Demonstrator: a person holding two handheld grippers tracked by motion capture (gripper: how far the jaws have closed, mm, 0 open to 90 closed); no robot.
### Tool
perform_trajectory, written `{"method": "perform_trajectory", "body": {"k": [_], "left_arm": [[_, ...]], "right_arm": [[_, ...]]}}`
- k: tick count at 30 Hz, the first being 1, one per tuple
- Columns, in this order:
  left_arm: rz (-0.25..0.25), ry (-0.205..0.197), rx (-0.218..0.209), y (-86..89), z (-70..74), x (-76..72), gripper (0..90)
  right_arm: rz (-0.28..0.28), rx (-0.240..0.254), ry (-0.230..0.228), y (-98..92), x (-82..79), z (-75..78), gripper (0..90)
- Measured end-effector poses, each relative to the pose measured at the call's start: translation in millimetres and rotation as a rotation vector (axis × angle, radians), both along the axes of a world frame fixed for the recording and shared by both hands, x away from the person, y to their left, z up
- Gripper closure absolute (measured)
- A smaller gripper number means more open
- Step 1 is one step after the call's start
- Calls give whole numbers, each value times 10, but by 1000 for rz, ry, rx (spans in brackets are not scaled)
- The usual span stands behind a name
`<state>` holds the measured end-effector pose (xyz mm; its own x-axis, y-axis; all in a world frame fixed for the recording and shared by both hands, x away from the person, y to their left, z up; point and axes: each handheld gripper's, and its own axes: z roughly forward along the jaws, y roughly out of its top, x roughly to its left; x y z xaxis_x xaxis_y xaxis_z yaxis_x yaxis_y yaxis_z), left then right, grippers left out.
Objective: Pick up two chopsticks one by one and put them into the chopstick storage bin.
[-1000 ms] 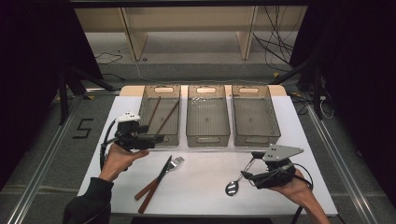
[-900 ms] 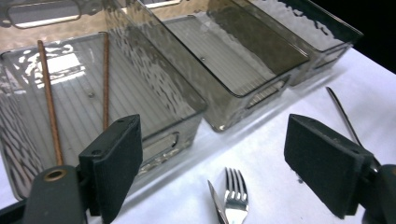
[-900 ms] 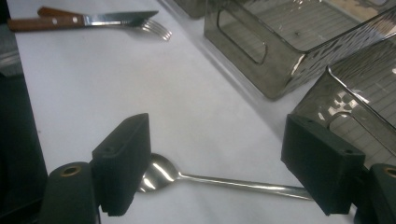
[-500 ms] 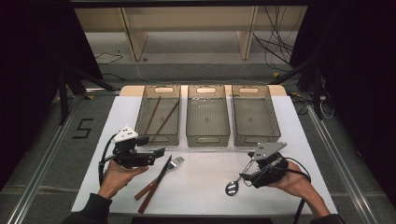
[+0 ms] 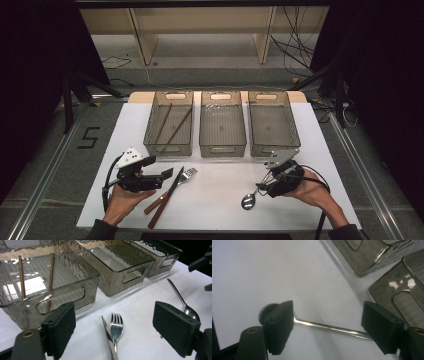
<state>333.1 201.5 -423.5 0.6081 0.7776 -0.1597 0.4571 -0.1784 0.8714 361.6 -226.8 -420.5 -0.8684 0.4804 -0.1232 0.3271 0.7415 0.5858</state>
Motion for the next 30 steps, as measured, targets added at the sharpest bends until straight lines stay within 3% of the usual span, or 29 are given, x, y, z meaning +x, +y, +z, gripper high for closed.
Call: {"method": "perform_trajectory", "body": {"k": [4,16,18,25,27,30], "left_arm": [[3,-23,-6,20,-2,-54,179],[7,-37,-9,80,-77,-159,175],[11,-40,-10,87,-77,-168,175],[23,-53,-12,94,-78,-188,175],[27,-57,-15,94,-75,-192,175],[28,-55,-17,104,-81,-190,175]], "right_arm": [[-19,-11,1,4,47,-35,291],[-91,14,0,2,172,-97,404],[-108,35,-2,-2,182,-111,437],[-164,30,7,-14,226,-187,576],[-191,50,10,-22,242,-195,622],[-206,50,-7,-39,260,-188,692]]}}
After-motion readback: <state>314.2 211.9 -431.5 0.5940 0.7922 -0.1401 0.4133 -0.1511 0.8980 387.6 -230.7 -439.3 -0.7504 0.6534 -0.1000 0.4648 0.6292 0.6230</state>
